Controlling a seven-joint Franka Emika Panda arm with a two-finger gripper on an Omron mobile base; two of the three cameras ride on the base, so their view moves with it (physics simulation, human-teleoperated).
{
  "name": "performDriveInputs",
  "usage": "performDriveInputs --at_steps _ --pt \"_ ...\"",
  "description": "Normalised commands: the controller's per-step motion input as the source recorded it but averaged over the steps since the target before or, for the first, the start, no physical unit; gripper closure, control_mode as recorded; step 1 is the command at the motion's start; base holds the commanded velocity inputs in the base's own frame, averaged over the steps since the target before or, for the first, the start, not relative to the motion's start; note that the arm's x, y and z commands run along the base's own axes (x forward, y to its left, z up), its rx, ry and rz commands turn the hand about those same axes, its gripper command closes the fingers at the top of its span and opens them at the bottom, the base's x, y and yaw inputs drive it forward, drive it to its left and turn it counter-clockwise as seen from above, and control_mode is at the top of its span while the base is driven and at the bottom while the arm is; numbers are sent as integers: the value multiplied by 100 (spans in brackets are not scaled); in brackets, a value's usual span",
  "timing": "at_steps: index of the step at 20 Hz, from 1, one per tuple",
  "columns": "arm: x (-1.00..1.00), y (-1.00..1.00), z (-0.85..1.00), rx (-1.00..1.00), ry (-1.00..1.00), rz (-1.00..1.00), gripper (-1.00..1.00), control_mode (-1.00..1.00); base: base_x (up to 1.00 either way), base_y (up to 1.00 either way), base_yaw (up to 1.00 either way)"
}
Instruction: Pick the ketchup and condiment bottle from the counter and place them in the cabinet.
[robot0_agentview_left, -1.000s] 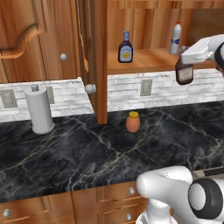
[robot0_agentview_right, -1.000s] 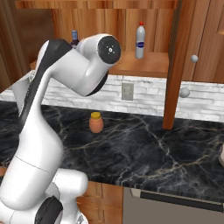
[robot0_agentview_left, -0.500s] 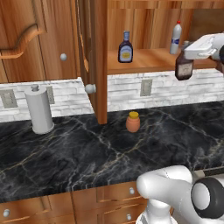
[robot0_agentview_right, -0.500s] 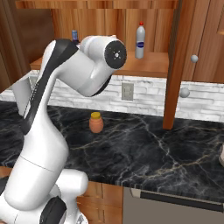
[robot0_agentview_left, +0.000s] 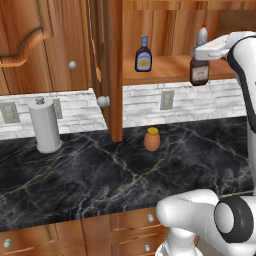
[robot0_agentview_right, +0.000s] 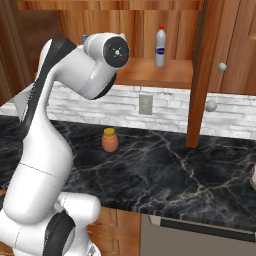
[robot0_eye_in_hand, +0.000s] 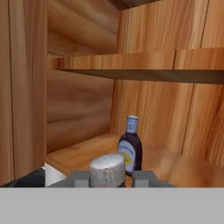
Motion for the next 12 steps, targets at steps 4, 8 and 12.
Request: performDriveInputs --at_steps 4,8,12 --pt "30 1 0 0 -5 -10 100 -100 0 0 0" --pt "35 4 0 0 -6 -10 100 -100 0 0 0" --pt "37 0 0 3 -1 -1 100 -100 0 0 0"
